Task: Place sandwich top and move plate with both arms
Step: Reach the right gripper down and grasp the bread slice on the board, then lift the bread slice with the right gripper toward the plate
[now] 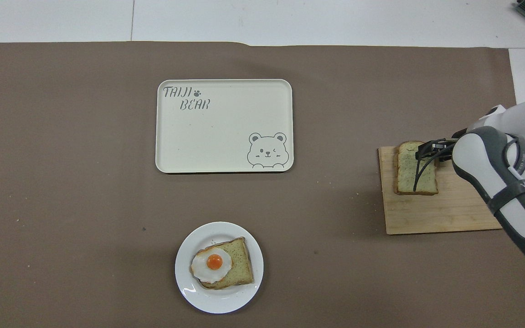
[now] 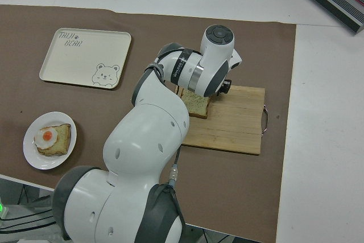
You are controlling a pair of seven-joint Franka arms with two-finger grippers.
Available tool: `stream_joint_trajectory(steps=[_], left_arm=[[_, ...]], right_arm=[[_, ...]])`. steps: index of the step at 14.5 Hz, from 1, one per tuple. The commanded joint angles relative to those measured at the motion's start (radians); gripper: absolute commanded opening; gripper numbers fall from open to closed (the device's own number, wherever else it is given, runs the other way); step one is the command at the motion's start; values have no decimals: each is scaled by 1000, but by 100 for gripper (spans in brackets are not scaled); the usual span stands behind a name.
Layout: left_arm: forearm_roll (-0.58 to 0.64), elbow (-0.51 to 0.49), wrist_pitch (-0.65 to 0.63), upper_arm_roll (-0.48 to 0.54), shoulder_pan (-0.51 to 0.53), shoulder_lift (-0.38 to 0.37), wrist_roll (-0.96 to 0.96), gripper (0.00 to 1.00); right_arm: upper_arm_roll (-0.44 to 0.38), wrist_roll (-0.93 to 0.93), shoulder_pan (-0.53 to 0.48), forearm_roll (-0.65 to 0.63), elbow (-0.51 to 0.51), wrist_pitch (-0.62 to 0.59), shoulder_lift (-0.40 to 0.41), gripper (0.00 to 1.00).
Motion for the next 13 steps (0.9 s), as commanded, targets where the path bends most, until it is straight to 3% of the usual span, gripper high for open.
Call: stream_joint_trajectory(steps=[1, 8, 13], left_arm=[[12, -13, -9, 14, -20, -14, 5, 100], [12, -13, -9, 16, -20, -14, 5, 100], [12, -13, -9, 14, -20, -14, 5, 100]], right_arm=[[10, -53, -15, 28, -30, 20, -26, 0], [10, -53, -5, 18, -24, 15, -24, 0], [13, -150, 0, -18, 57, -80, -27, 0]])
